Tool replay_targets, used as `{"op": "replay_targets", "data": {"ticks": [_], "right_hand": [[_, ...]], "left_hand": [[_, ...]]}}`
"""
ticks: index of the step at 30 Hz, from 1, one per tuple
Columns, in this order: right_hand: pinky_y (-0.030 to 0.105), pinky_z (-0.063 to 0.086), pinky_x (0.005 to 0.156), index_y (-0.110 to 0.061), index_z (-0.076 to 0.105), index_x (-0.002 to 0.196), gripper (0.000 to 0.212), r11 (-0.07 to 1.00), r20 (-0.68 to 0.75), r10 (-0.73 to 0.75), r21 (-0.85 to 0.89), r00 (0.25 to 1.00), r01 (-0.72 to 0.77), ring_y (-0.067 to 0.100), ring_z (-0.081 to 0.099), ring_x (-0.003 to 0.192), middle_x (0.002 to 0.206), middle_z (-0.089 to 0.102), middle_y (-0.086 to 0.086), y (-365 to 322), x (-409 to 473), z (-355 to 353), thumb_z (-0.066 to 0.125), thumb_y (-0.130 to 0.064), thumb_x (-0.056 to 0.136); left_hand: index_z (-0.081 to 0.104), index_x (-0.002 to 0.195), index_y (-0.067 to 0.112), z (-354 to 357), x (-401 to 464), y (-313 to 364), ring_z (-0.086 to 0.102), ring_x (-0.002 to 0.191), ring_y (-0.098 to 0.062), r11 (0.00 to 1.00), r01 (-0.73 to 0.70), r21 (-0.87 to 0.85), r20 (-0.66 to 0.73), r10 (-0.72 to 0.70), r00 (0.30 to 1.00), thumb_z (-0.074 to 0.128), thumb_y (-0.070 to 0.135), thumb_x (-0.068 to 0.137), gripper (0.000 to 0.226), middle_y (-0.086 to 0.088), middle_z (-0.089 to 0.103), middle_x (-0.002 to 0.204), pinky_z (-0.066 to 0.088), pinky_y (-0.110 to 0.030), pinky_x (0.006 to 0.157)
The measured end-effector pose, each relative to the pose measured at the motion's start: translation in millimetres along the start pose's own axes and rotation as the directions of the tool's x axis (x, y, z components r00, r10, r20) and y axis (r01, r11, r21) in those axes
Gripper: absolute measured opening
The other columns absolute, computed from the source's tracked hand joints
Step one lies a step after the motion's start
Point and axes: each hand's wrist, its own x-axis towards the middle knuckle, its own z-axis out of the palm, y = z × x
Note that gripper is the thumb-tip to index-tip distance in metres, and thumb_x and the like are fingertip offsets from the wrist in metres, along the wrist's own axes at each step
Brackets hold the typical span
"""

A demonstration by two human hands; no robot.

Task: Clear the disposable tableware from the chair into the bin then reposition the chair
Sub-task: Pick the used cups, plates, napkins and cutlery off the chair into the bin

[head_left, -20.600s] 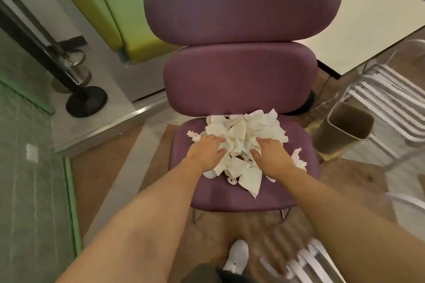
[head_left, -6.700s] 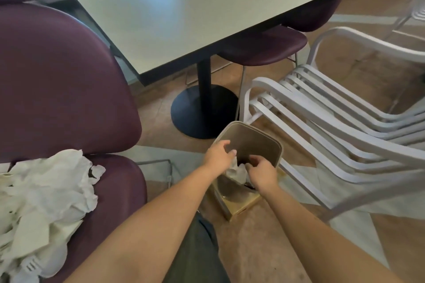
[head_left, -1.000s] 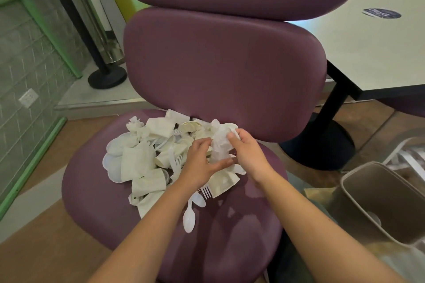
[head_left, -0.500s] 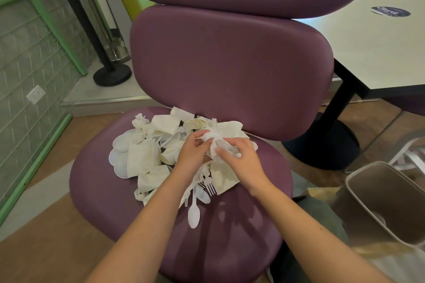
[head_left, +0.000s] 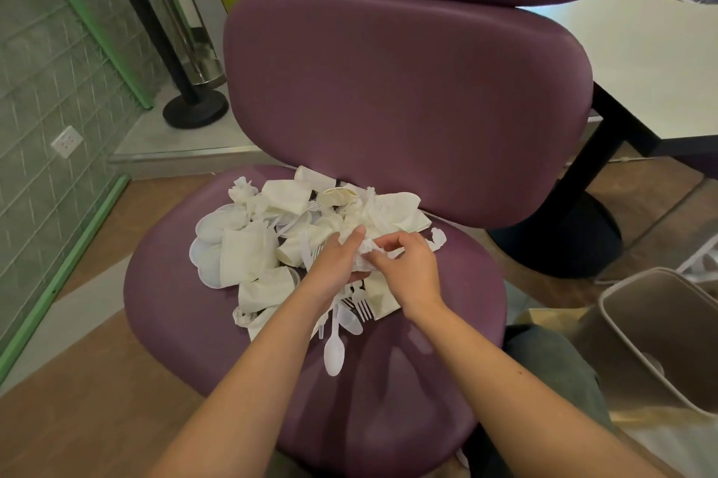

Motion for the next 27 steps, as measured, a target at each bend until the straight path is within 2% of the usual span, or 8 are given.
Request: {"op": "replay_targets", "data": {"ticks": [3,8,11,14,17,20,23,27], "right_hand": [[0.027,0.048,0.076,-0.028,0.072,0.080,0.004,0.998,0.037,0.004,-0.069,0.999,-0.001,0.003,0.062,0.086,0.089,0.069,-0.012,4.6,18.7,-1.8,0.070,-0.029,0.082],[0.038,0.047,0.087,-0.028,0.069,0.105,0.022,0.907,0.001,-0.033,-0.420,0.999,0.030,0.018,0.054,0.107,0.108,0.062,-0.004,6.5,58.8,-8.2,0.055,-0.022,0.089],[0.039,0.041,0.098,-0.026,0.064,0.119,0.028,0.792,0.093,-0.028,-0.606,0.995,0.079,0.023,0.045,0.120,0.124,0.056,0.001,7.1,76.3,-3.6,0.053,-0.026,0.092],[0.037,0.037,0.099,-0.027,0.060,0.126,0.034,0.694,0.153,-0.030,-0.708,0.988,0.131,0.025,0.043,0.122,0.128,0.051,0.004,10.0,85.9,4.5,0.056,-0.036,0.092],[0.037,0.038,0.094,-0.028,0.065,0.117,0.028,0.645,0.150,-0.083,-0.746,0.985,0.168,0.025,0.046,0.116,0.121,0.054,0.004,12.7,90.2,10.6,0.054,-0.035,0.093],[0.037,0.041,0.090,-0.025,0.069,0.109,0.021,0.704,0.145,-0.152,-0.679,0.978,0.210,0.024,0.049,0.111,0.113,0.059,0.002,10.8,85.3,9.6,0.055,-0.031,0.094],[0.034,0.048,0.083,-0.022,0.069,0.104,0.015,0.838,0.207,-0.226,-0.457,0.952,0.298,0.015,0.055,0.098,0.103,0.062,-0.005,2.0,71.1,4.9,0.058,-0.026,0.094],[0.012,0.044,0.070,-0.023,0.069,0.093,0.011,0.946,0.246,-0.272,-0.107,0.930,0.305,0.001,0.057,0.074,0.093,0.062,-0.011,-16.3,44.4,-2.1,0.064,-0.013,0.091]], "left_hand": [[0.019,0.151,0.012,-3.4,9.3,4.5,0.048,0.129,-0.027,0.992,0.038,0.118,-0.094,-0.026,0.995,0.041,0.051,0.099,0.069,-0.010,0.037,0.151,0.047,-0.040,0.101],[0.008,0.151,0.015,-10.1,21.7,11.2,0.051,0.123,-0.030,0.974,0.062,0.217,-0.172,-0.024,0.985,0.029,0.039,0.105,0.056,-0.004,0.040,0.141,0.048,-0.024,0.081],[0.005,0.153,0.014,-12.7,24.4,11.6,0.041,0.133,-0.030,0.951,0.049,0.304,-0.160,0.001,0.987,0.026,0.046,0.103,0.063,-0.011,0.035,0.152,0.039,-0.038,0.102],[0.013,0.153,0.015,-14.4,28.7,10.5,0.036,0.138,-0.026,0.942,0.020,0.334,-0.134,0.026,0.991,0.024,0.056,0.100,0.068,-0.007,0.034,0.154,0.030,-0.038,0.107],[0.048,0.128,0.019,-17.1,35.0,8.9,0.051,0.106,-0.018,0.933,-0.054,0.357,-0.104,0.097,0.990,0.029,0.043,0.103,0.040,-0.002,0.053,0.133,0.039,-0.034,0.087],[0.061,0.114,0.026,-18.2,43.2,5.6,0.050,0.111,-0.012,0.936,-0.116,0.333,-0.078,0.150,0.986,0.037,0.029,0.102,0.027,0.005,0.052,0.128,0.045,-0.040,0.098],[0.060,0.116,0.036,-14.4,48.0,6.6,0.052,0.114,-0.011,0.954,-0.086,0.287,-0.081,0.113,0.990,0.045,0.051,0.094,0.030,0.004,0.048,0.133,0.046,-0.044,0.101],[0.056,0.116,0.031,-7.5,45.1,16.1,0.055,0.092,-0.001,0.989,-0.045,0.143,-0.078,0.056,0.995,0.051,0.056,0.092,0.034,0.006,0.052,0.122,0.046,-0.020,0.073]]}}
